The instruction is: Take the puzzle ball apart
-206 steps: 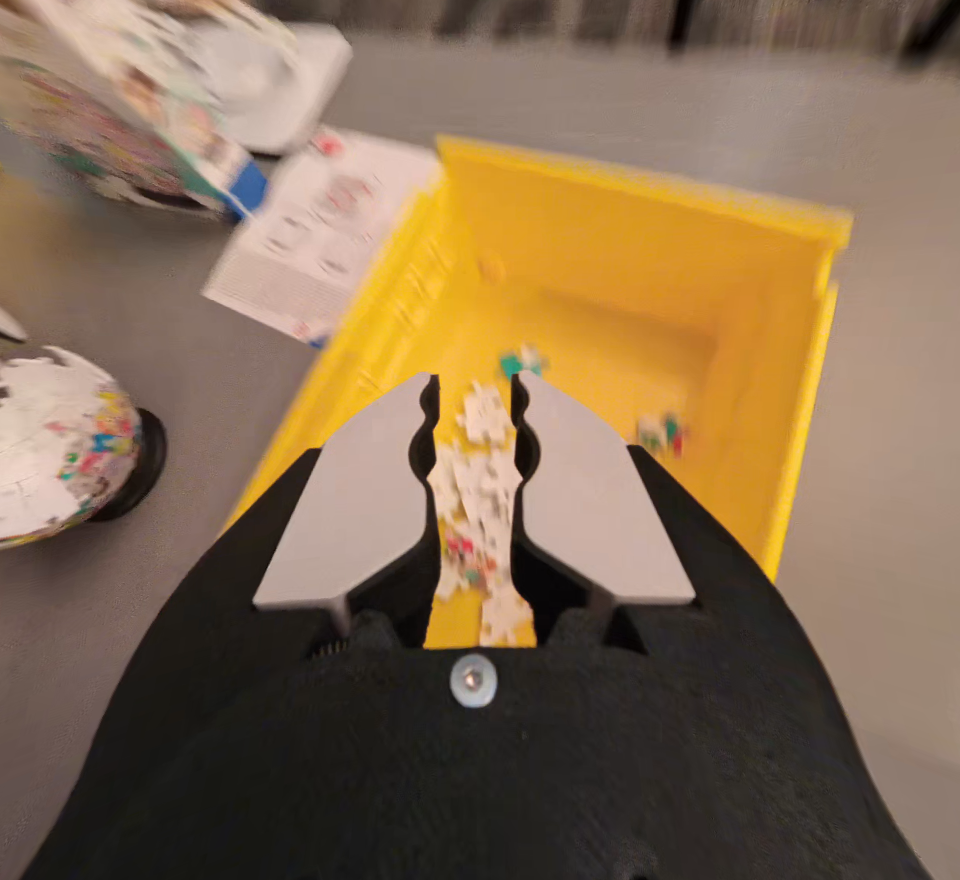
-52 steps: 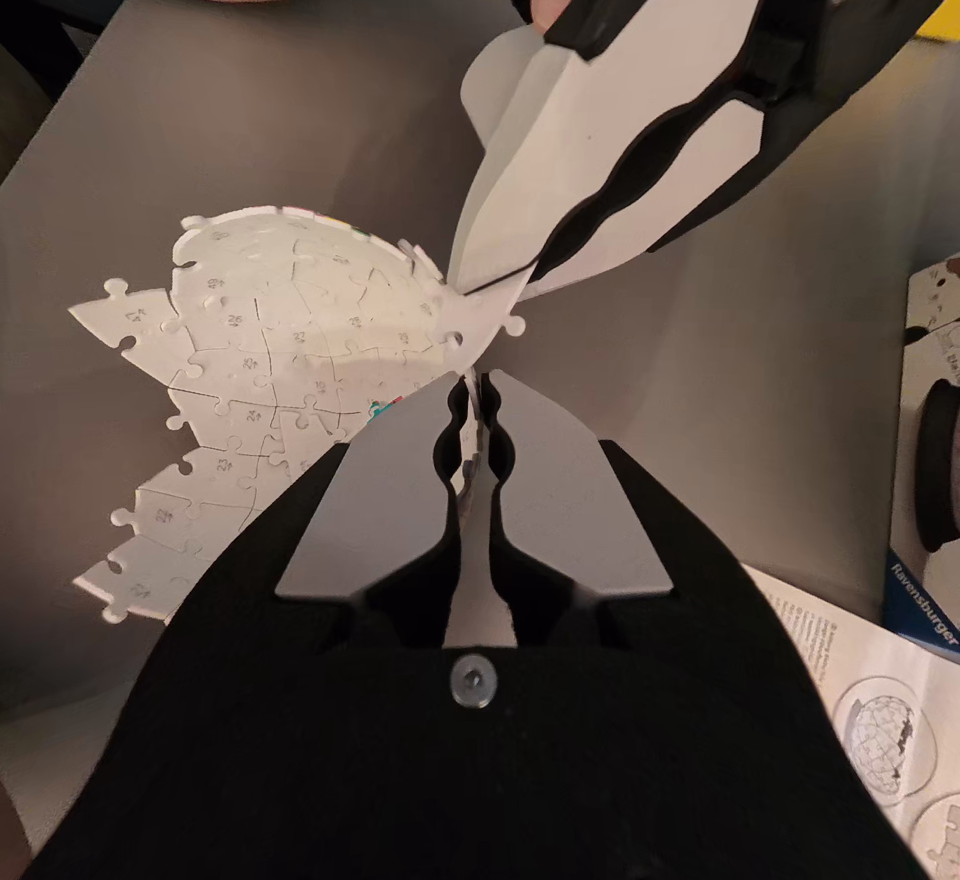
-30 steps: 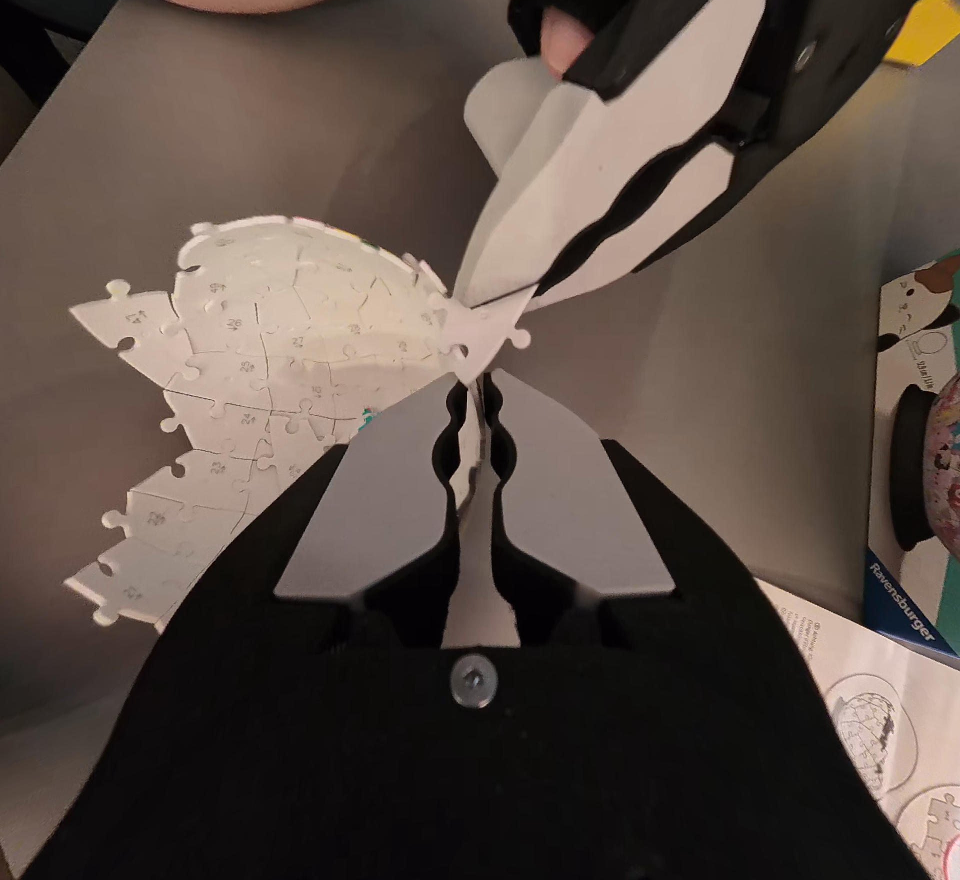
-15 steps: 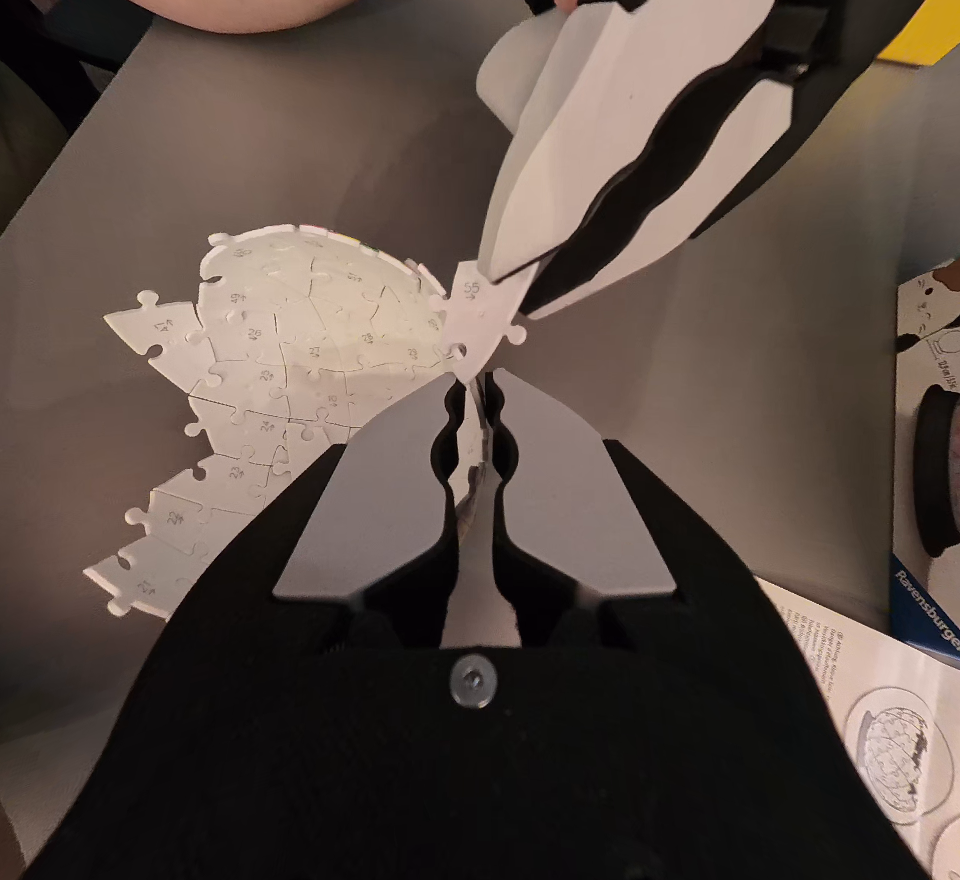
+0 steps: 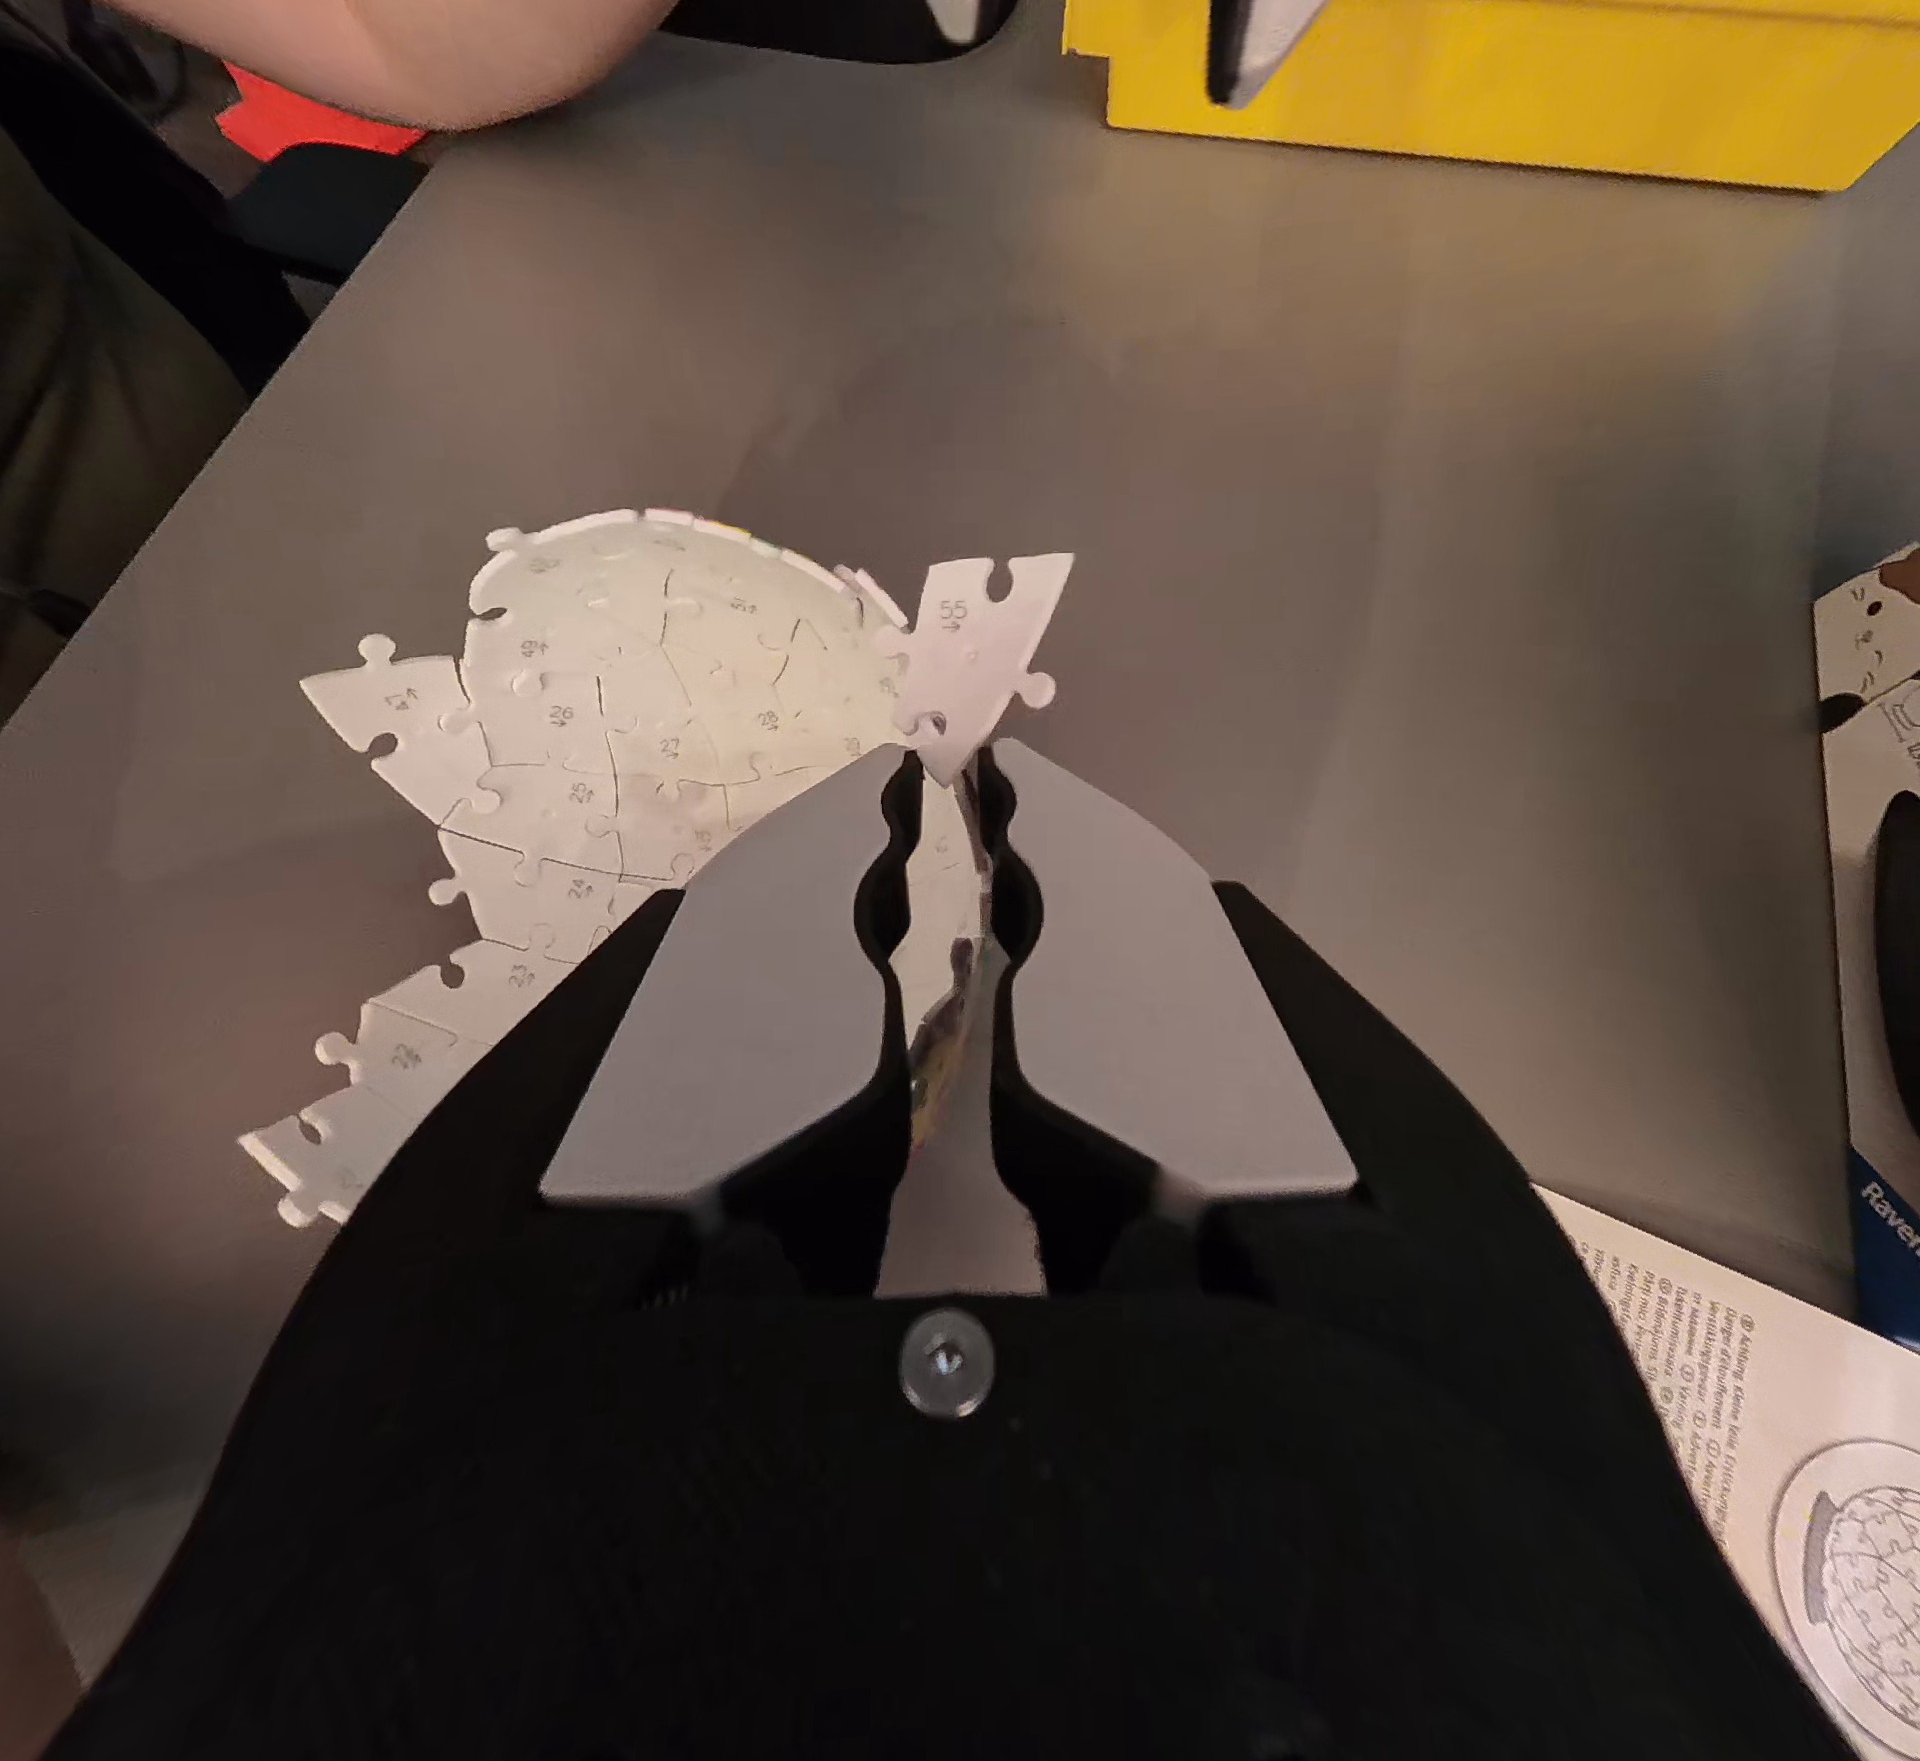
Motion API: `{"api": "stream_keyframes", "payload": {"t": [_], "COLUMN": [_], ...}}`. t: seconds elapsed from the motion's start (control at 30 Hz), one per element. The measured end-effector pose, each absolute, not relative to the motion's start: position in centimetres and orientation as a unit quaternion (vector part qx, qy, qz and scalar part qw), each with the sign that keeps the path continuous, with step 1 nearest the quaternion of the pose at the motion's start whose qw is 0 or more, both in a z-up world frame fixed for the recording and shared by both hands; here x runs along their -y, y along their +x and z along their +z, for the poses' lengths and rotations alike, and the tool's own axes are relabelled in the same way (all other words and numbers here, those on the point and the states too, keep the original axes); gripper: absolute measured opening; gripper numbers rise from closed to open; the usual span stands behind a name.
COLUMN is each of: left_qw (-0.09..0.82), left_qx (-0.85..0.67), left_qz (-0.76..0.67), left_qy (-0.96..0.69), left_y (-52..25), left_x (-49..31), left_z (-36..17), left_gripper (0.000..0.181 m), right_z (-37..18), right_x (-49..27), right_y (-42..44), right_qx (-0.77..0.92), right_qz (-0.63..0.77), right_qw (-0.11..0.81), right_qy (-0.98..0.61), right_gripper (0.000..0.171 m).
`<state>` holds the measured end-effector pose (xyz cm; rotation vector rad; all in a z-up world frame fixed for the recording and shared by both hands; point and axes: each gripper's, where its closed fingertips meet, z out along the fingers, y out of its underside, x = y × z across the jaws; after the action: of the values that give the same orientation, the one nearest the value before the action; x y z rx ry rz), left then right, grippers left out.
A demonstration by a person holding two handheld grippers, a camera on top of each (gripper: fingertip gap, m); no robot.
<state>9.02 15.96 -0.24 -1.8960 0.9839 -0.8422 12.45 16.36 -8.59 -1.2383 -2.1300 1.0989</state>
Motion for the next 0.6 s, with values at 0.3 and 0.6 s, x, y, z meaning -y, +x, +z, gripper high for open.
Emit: {"api": "stream_keyframes", "payload": {"t": [0.3,0.6], "left_qw": [0.446,0.493], "left_qx": [-0.426,-0.569], "left_qz": [-0.286,-0.141], "left_qy": [-0.733,-0.643], "left_y": [9.1,9.9], "left_x": [-15.8,-15.4], "left_z": [-1.9,-3.5], "left_gripper": [0.024,0.024], "right_z": [-8.2,-8.3], "right_x": [-16.5,-16.6], "right_y": [12.4,12.3], "right_qx": [0.760,0.753], "right_qz": [0.410,0.418], "right_qw": [0.227,0.215], "right_qy": [-0.449,-0.460], "right_gripper": [0.011,0.012]}}
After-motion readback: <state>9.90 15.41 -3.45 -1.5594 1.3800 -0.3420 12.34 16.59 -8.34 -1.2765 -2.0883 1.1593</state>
